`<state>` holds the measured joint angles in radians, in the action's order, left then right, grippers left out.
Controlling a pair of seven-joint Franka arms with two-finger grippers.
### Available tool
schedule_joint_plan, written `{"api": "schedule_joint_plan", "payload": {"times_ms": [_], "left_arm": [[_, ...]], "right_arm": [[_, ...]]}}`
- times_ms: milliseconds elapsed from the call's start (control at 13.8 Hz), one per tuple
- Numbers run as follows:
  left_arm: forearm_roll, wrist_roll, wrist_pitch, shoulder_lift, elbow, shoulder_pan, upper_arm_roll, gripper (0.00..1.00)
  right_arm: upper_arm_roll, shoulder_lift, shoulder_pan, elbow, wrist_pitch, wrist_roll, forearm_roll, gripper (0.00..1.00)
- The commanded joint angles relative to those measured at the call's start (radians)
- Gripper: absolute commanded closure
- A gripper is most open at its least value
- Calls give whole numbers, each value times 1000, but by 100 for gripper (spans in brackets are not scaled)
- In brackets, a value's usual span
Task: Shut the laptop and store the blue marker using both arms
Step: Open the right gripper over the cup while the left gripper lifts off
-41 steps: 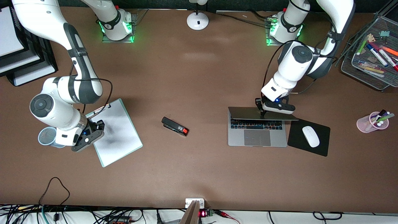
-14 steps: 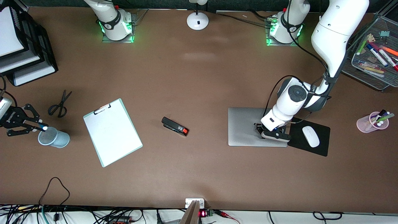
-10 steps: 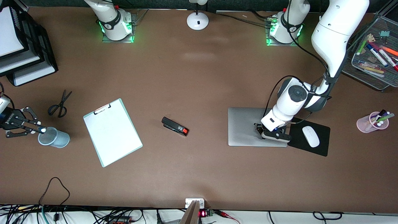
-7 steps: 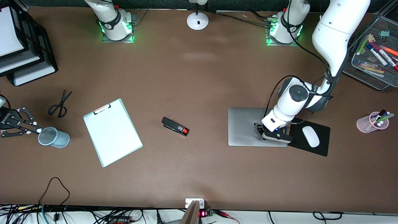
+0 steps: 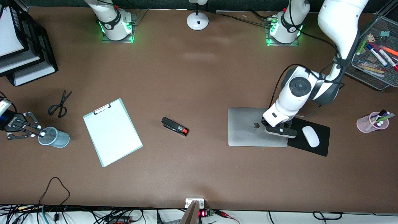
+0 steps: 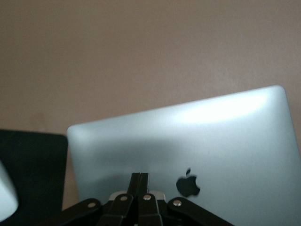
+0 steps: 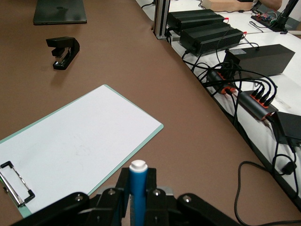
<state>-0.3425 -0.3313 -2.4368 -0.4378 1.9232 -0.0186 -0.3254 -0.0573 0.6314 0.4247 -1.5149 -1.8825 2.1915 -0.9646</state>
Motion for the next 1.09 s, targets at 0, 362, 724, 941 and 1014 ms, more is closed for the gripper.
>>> {"api": "schedule_joint_plan", "payload": {"times_ms": [0,362,724,941,1014], "left_arm": [[-24,0,132,76,8,-3,-23,100],[-10,2,390,172,-15,-9,-70,98],[8,5,567,218,-50,-12,-115,8],[115,38,634,270,-53,-15,-118,0],[164,79,656,289,-56,-15,-116,0]], "right_arm": [[13,17,14,25,19,20,-28,99],[10,47,28,25,20,24,-39,83],[8,48,28,25,23,-1,-28,0],[7,36,25,25,22,-10,-26,0],[7,28,26,25,23,-25,-23,0]]}}
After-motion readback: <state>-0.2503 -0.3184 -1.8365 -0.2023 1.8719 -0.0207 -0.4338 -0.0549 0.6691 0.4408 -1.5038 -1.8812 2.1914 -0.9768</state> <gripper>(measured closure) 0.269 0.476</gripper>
